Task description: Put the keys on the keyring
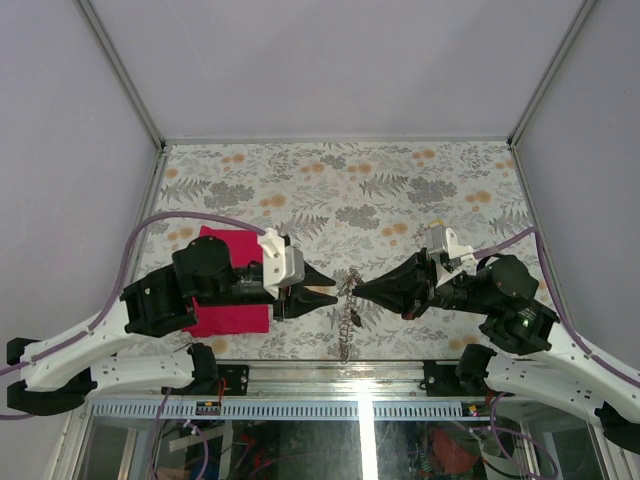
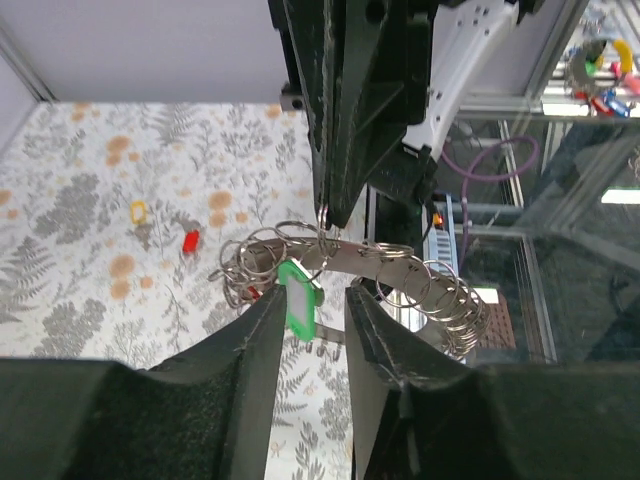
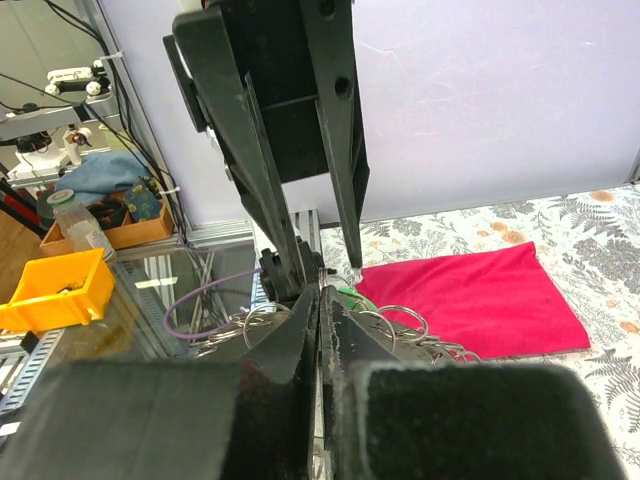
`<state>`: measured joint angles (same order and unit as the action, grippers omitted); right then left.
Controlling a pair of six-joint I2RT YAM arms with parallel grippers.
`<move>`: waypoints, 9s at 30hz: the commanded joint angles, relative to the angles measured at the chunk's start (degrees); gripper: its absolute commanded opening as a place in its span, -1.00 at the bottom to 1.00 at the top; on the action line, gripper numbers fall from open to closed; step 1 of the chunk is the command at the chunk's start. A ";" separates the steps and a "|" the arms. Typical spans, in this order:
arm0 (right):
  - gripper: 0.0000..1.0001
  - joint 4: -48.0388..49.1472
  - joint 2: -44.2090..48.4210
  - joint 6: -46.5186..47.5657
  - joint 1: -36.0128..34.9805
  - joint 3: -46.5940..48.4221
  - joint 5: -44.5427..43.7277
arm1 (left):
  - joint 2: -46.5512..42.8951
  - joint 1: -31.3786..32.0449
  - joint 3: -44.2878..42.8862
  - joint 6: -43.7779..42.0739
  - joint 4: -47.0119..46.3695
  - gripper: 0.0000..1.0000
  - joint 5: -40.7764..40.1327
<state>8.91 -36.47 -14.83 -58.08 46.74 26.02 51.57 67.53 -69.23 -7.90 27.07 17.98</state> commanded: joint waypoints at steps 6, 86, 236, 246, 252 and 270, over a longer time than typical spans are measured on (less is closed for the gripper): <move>-1.00 5.77 0.79 1.03 -0.01 1.67 0.93 | -3.29 0.33 5.27 4.39 -17.77 -0.22 -1.60; -0.17 0.16 -9.59 -0.29 2.18 -0.44 11.42 | 21.62 1.43 -31.77 -7.95 42.06 -1.00 -6.45; -1.00 17.98 -0.63 -6.88 6.81 -0.53 14.55 | 4.83 2.14 -6.28 -0.05 1.93 -0.71 2.22; -1.00 16.78 -1.14 -6.26 6.78 0.19 15.78 | -0.59 2.17 -0.72 2.45 -10.94 -0.40 -1.85; -1.00 16.78 -1.39 -6.24 6.78 0.29 16.23 | 0.61 2.18 -1.48 1.80 -11.60 -0.27 2.08; -1.00 16.93 -0.63 -6.09 6.81 0.30 16.25 | 2.82 2.11 -1.05 1.77 -10.29 -0.73 3.30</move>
<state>20.16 -38.02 -21.12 -51.57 45.08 42.52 54.65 69.38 -70.37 -6.13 19.70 20.78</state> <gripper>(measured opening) 0.010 0.190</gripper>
